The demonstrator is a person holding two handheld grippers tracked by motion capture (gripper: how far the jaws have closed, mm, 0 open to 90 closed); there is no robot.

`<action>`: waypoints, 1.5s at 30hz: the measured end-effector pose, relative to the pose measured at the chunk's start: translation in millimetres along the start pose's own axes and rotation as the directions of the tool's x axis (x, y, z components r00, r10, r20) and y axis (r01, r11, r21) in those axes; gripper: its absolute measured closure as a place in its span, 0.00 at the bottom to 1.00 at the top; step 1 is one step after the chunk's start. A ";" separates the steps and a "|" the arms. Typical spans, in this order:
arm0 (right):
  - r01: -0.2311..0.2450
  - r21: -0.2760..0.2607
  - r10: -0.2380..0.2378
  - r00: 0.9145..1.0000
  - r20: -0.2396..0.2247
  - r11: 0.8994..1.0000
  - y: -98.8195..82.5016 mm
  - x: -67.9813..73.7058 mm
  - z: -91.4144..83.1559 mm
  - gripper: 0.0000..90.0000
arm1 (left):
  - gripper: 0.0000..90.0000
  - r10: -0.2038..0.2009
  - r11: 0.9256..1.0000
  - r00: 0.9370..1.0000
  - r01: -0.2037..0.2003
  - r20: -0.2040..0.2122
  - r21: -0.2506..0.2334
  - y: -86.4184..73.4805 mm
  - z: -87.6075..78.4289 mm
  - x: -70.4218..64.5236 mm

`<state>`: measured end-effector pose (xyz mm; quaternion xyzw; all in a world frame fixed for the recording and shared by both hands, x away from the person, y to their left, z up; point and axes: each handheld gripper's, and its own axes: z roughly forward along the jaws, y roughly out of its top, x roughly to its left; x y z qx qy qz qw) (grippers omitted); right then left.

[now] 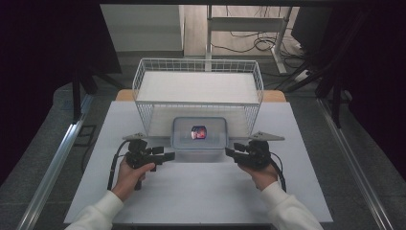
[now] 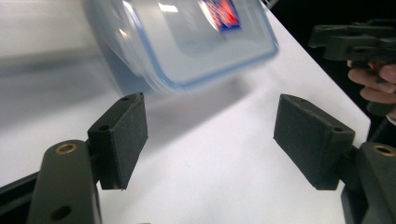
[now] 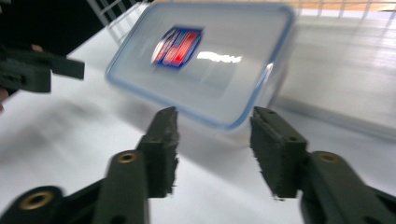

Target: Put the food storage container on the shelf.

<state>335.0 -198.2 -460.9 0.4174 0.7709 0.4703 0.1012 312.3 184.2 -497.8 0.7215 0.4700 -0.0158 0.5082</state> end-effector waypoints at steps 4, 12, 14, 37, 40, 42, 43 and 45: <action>0.090 0.049 -0.090 0.996 -0.015 0.995 -15.5 15.5 4.4 0.82 | 0.28 0.048 0.999 0.999 -0.047 -0.006 0.016 -11.3 -6.9 -12.9; 0.294 0.156 -0.294 0.955 -0.024 0.943 -30.0 42.3 38.4 0.98 | 0.28 0.108 0.993 0.994 -0.106 -0.022 0.059 -34.3 -19.0 -25.8; 0.323 0.171 -0.325 0.946 -0.015 0.931 -29.8 45.1 50.2 0.99 | 0.28 0.123 0.990 0.992 -0.121 -0.024 0.071 -37.8 -19.8 -28.4; 0.327 0.211 -0.344 0.937 0.051 0.921 -17.1 47.2 115.2 0.99 | 0.28 0.131 0.990 0.991 -0.130 -0.025 0.057 -41.1 -24.2 -30.7; 0.337 0.199 -0.354 0.933 0.059 0.920 -13.3 50.4 114.4 0.99 | 0.28 0.129 0.990 0.991 -0.127 -0.025 0.061 -41.2 -23.9 -29.6; 0.328 0.188 -0.345 0.936 0.065 0.926 -9.9 51.3 114.3 0.99 | 0.28 0.128 0.990 0.991 -0.127 -0.026 0.060 -41.1 -23.8 -29.0; 0.324 0.184 -0.341 0.938 0.068 0.928 -7.9 51.6 114.2 0.99 | 0.28 0.128 0.990 0.991 -0.126 -0.026 0.059 -41.0 -23.9 -28.8; 0.313 0.175 -0.331 0.940 0.085 0.933 -4.2 52.0 115.0 0.99 | 0.28 0.126 0.991 0.992 -0.124 -0.027 0.058 -41.0 -24.2 -28.3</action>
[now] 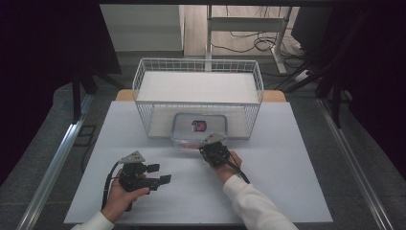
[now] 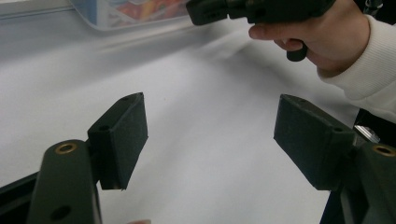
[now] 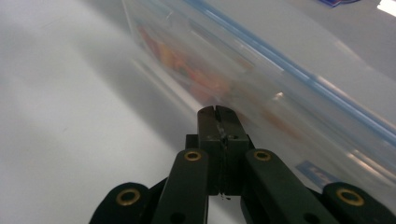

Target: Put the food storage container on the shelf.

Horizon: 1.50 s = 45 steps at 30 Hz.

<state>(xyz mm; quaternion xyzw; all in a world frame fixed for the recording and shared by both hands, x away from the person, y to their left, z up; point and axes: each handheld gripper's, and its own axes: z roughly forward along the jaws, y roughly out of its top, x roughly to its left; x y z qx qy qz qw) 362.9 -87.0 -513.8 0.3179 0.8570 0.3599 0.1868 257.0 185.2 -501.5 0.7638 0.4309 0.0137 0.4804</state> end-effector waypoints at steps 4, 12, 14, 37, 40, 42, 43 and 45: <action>-0.030 -0.009 0.030 0.999 0.018 1.000 4.0 -6.3 1.0 0.99 | 0.29 0.001 1.000 1.000 -0.001 0.003 0.003 -0.1 -0.1 0.7; -0.068 -0.019 0.068 0.997 0.034 0.998 9.7 -17.0 6.2 0.99 | 0.29 0.001 1.000 1.000 -0.001 0.001 0.007 -0.1 1.0 1.1; -0.072 -0.020 0.072 0.997 0.039 0.997 12.1 -18.0 9.1 0.99 | 0.28 -0.002 1.000 1.000 0.002 0.001 0.007 -0.1 1.1 1.5; -0.128 -0.041 0.130 0.989 0.070 0.991 32.2 -30.0 35.7 0.99 | 0.28 -0.009 1.000 1.000 0.009 0.009 0.010 -1.2 1.0 3.8; -0.132 -0.044 0.134 0.989 0.069 0.990 32.2 -30.2 36.2 0.99 | 0.28 -0.010 1.000 1.000 0.010 0.009 0.008 -1.4 0.7 3.4; -0.131 -0.046 0.134 0.989 0.066 0.990 32.3 -30.2 36.6 0.99 | 0.28 -0.012 1.000 1.000 0.012 0.008 0.006 -1.7 0.4 3.3; -0.130 -0.046 0.133 0.989 0.067 0.990 32.3 -30.1 36.6 0.99 | 0.28 -0.012 1.000 1.000 0.012 0.008 0.007 -1.8 0.3 3.3; -0.130 -0.046 0.133 0.989 0.067 0.990 32.1 -30.0 36.3 0.99 | 0.28 -0.013 1.000 1.000 0.013 0.006 0.008 -2.1 0.2 3.5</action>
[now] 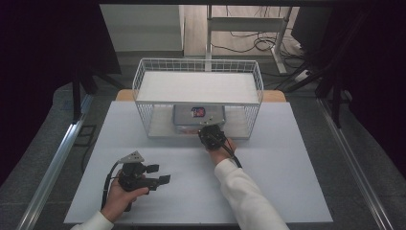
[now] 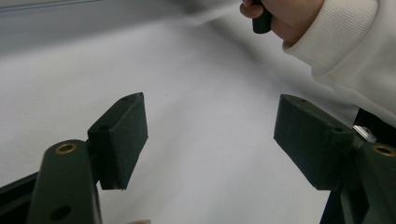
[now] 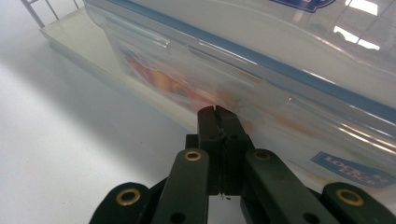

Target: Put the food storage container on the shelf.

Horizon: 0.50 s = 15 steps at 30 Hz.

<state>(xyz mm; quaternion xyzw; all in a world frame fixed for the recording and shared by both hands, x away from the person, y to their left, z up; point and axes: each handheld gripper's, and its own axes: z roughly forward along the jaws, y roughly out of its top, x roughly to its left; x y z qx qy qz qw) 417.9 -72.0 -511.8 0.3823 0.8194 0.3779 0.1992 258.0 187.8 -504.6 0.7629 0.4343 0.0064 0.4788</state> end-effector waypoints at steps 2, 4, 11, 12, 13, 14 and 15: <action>-0.003 -0.003 0.003 1.000 -0.006 1.000 0.0 0.2 -3.0 0.99 | 0.28 -0.003 1.000 1.000 0.003 0.002 -0.002 -0.3 -0.3 0.2; 0.014 -0.004 -0.014 1.000 -0.018 1.000 0.1 1.8 -11.2 0.99 | 0.28 0.002 1.000 1.000 -0.002 0.000 -0.004 -0.6 -1.4 -0.3; 0.095 -0.018 -0.096 0.990 -0.102 0.995 -14.2 5.6 -70.1 0.99 | 0.28 -0.002 1.000 1.000 0.002 -0.008 -0.012 -1.1 -3.8 0.0; 0.090 -0.022 -0.092 0.989 -0.118 0.996 -18.2 5.5 -80.3 0.99 | 0.28 -0.002 1.000 1.000 0.001 -0.011 -0.013 -1.0 -4.3 -0.1; 0.094 -0.028 -0.097 0.986 -0.133 0.995 -24.1 4.3 -92.4 0.99 | 0.28 0.000 1.000 1.000 0.000 -0.013 -0.013 -0.9 -4.6 -0.1; 0.093 -0.028 -0.096 0.985 -0.143 0.995 -27.8 3.5 -99.2 0.99 | 0.28 0.001 1.000 1.000 -0.001 -0.018 -0.012 -1.0 -4.8 -0.2; 0.089 -0.025 -0.092 0.982 -0.162 0.996 -34.5 1.0 -109.7 0.96 | 0.28 0.002 1.000 1.000 -0.002 -0.022 -0.011 -1.0 -4.9 -0.2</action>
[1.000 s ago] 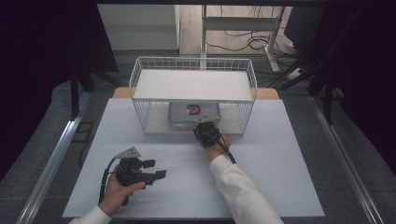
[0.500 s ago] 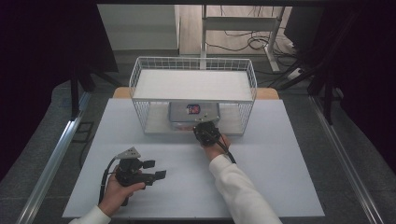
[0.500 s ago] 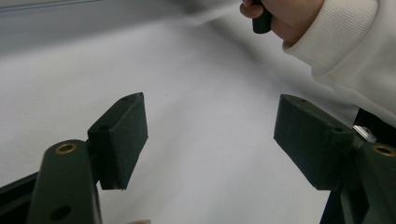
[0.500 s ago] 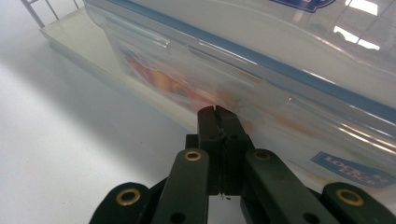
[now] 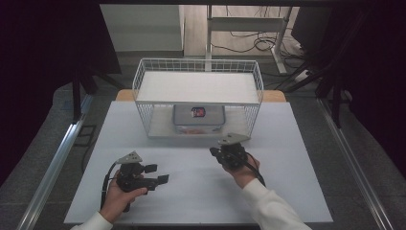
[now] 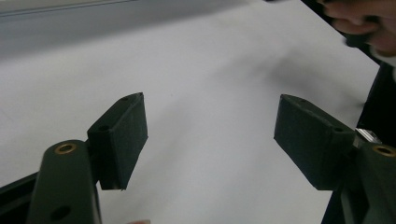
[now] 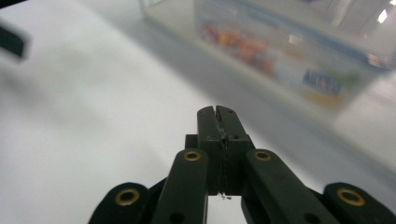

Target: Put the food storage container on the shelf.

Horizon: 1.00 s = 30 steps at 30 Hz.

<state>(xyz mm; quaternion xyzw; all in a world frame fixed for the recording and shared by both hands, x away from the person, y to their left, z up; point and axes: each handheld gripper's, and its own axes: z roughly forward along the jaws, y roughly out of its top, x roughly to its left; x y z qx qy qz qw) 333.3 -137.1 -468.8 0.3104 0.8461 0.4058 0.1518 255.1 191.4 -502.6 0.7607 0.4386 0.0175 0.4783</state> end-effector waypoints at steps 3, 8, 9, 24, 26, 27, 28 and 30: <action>-0.012 0.000 0.012 1.000 -0.026 1.000 -15.8 -2.4 -24.2 0.83 | 0.28 0.002 1.000 1.000 -0.002 -0.013 0.000 0.0 -0.6 -0.7; -0.069 -0.003 0.068 0.997 -0.035 0.998 -39.0 -6.7 -57.7 0.48 | 0.28 0.019 1.000 0.999 -0.019 -0.039 0.002 -0.2 -2.4 -2.1; -0.078 -0.008 0.078 0.997 -0.026 0.997 -44.8 -7.4 -65.7 0.44 | 0.28 0.021 1.000 0.999 -0.021 -0.042 0.004 -0.1 -2.8 -2.4; -0.128 -0.023 0.128 0.992 0.005 0.992 -74.8 -12.8 -104.7 0.32 | 0.28 0.061 0.998 0.996 -0.060 -0.065 0.010 -0.1 -2.7 -8.1; -0.124 -0.018 0.124 0.992 0.008 0.992 -75.5 -13.0 -103.2 0.32 | 0.28 0.067 0.998 0.996 -0.066 -0.067 0.012 0.0 -2.3 -8.0; -0.121 -0.012 0.121 0.993 0.010 0.993 -76.1 -13.0 -102.2 0.31 | 0.27 0.067 0.998 0.996 -0.066 -0.067 0.011 0.1 -2.1 -7.8; -0.116 -0.010 0.116 0.993 0.016 0.993 -76.7 -13.2 -101.6 0.31 | 0.27 0.067 0.998 0.996 -0.067 -0.066 0.011 0.2 -2.0 -7.7; -0.116 -0.020 0.117 0.993 0.021 0.993 -77.0 -14.0 -102.2 0.30 | 0.27 0.067 0.998 0.996 -0.067 -0.066 0.011 0.6 -1.6 -7.9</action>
